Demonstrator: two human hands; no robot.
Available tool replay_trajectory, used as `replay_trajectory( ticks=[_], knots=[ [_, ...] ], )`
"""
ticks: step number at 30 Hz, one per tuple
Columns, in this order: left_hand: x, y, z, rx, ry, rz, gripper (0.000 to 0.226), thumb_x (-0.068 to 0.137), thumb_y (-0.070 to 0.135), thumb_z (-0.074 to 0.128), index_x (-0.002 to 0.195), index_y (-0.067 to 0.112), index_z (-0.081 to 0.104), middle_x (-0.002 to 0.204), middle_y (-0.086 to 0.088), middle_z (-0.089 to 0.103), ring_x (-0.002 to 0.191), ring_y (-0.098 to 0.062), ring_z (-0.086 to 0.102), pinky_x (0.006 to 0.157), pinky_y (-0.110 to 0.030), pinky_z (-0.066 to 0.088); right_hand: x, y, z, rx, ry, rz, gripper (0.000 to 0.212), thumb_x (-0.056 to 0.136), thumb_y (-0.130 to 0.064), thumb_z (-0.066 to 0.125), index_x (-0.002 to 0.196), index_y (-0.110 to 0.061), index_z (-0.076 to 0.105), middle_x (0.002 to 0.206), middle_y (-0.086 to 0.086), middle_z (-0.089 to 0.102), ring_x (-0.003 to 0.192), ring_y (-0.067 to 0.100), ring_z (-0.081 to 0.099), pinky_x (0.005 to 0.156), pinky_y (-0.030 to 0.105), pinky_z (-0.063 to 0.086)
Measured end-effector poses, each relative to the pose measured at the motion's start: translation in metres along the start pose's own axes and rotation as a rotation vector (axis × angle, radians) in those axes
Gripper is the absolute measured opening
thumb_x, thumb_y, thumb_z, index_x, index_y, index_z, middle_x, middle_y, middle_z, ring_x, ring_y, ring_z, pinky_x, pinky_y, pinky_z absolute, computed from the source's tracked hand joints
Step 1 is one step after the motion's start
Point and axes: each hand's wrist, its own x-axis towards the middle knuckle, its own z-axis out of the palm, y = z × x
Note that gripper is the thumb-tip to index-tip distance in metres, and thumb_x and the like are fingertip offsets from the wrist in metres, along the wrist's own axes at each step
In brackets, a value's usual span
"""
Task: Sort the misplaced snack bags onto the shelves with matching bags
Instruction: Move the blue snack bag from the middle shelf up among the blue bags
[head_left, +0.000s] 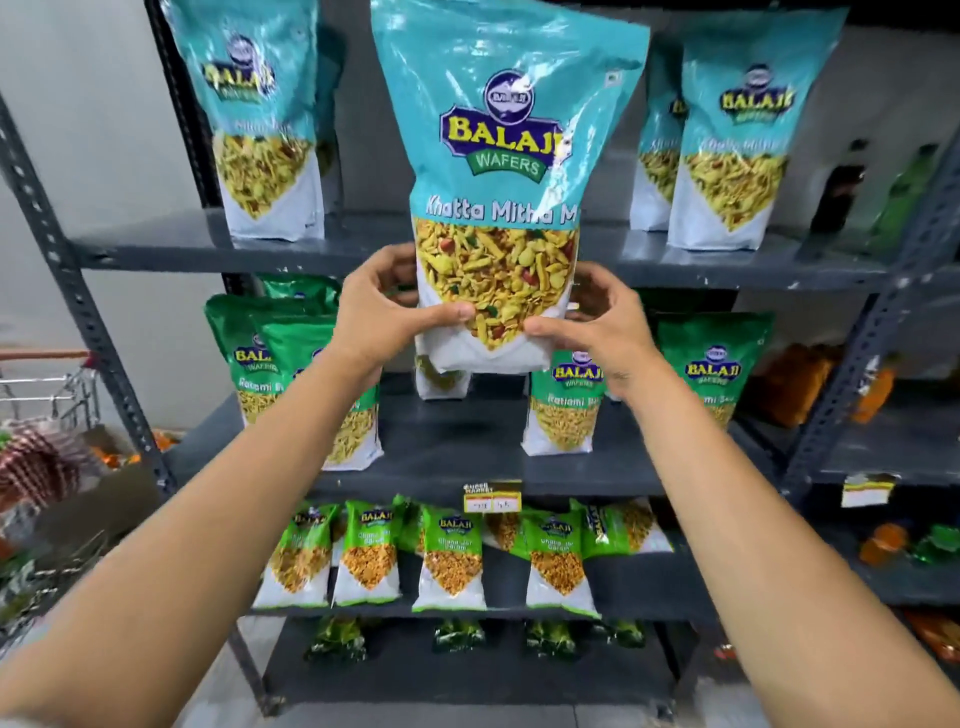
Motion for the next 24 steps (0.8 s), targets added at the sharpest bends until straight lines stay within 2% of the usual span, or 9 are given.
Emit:
replay_trajectory(
  ticks=[5,9,11,14,16,18,19,21,24],
  knots=[
    [0.073,0.009,0.011,-0.010,-0.005,0.030,0.059,0.050,0.019,0.094,0.100,0.018,0.064,0.099,-0.003,0.073,0.087,-0.013,0.072,0.068,-0.025,0.057,0.070,-0.019,-0.009,-0.035,0.038,-0.061,0.053,0.052,-0.014,0.092,0.094,-0.027,0.062,0.102,0.000,0.071,0.106,0.027,0.067,0.077,0.040,0.060],
    [0.139,-0.005,0.019,-0.004,0.023,0.007,0.072,0.047,0.026,0.096,0.109,0.011,0.063,0.110,-0.011,0.072,0.098,-0.021,0.071,0.073,-0.035,0.061,0.133,-0.019,-0.016,-0.075,0.039,-0.091,0.047,0.058,-0.014,0.089,0.093,-0.027,0.061,0.100,-0.003,0.070,0.107,0.027,0.067,0.075,0.043,0.061],
    [0.169,-0.016,0.024,0.010,0.028,-0.005,0.072,0.048,0.025,0.096,0.110,0.011,0.063,0.109,-0.008,0.071,0.098,-0.018,0.071,0.071,-0.032,0.060,0.164,-0.011,-0.021,-0.096,0.039,-0.089,0.048,0.056,-0.018,0.090,0.094,-0.027,0.061,0.103,-0.001,0.070,0.107,0.026,0.068,0.076,0.044,0.061],
    [0.206,-0.034,0.033,0.028,0.019,-0.024,0.069,0.050,0.022,0.095,0.109,0.011,0.062,0.103,-0.001,0.070,0.093,-0.012,0.069,0.070,-0.030,0.060,0.203,0.009,-0.027,-0.132,0.048,-0.072,0.067,0.043,-0.034,0.094,0.101,-0.024,0.062,0.110,0.003,0.071,0.105,0.023,0.068,0.074,0.042,0.061],
    [0.227,-0.049,0.037,0.037,0.008,-0.037,0.064,0.052,0.017,0.095,0.107,0.013,0.061,0.103,-0.001,0.069,0.094,-0.014,0.068,0.074,-0.031,0.060,0.226,0.025,-0.031,-0.149,0.043,-0.064,0.072,0.044,-0.034,0.094,0.107,-0.020,0.061,0.112,0.005,0.070,0.105,0.022,0.068,0.074,0.041,0.061],
    [0.242,-0.064,0.040,0.067,-0.005,-0.034,0.063,0.051,0.018,0.095,0.103,0.016,0.061,0.105,-0.003,0.070,0.097,-0.017,0.068,0.078,-0.035,0.061,0.241,0.040,-0.034,-0.191,0.025,-0.057,0.063,0.051,-0.026,0.092,0.105,-0.020,0.060,0.109,0.004,0.070,0.105,0.021,0.067,0.078,0.037,0.060],
    [0.248,-0.071,0.041,0.089,-0.016,-0.039,0.063,0.050,0.018,0.095,0.103,0.017,0.061,0.104,-0.002,0.069,0.095,-0.017,0.068,0.076,-0.034,0.061,0.247,0.047,-0.035,-0.224,0.016,-0.050,0.059,0.055,-0.022,0.091,0.105,-0.019,0.060,0.106,0.001,0.070,0.102,0.017,0.067,0.078,0.032,0.059],
    [0.257,-0.081,0.042,0.125,-0.039,-0.068,0.063,0.052,0.018,0.094,0.104,0.017,0.059,0.096,0.004,0.066,0.085,-0.011,0.065,0.061,-0.021,0.055,0.256,0.057,-0.035,-0.247,-0.004,-0.017,0.056,0.063,-0.014,0.087,0.111,-0.016,0.058,0.100,-0.006,0.068,0.093,0.006,0.066,0.073,0.018,0.055],
    [0.264,-0.090,0.041,0.091,-0.053,-0.114,0.063,0.056,0.017,0.093,0.109,0.016,0.059,0.091,0.005,0.066,0.080,-0.008,0.062,0.047,-0.012,0.046,0.261,0.065,-0.034,-0.232,-0.036,-0.001,0.053,0.070,-0.008,0.082,0.117,-0.010,0.056,0.098,-0.008,0.067,0.079,-0.009,0.066,0.066,0.010,0.051]
  ],
)
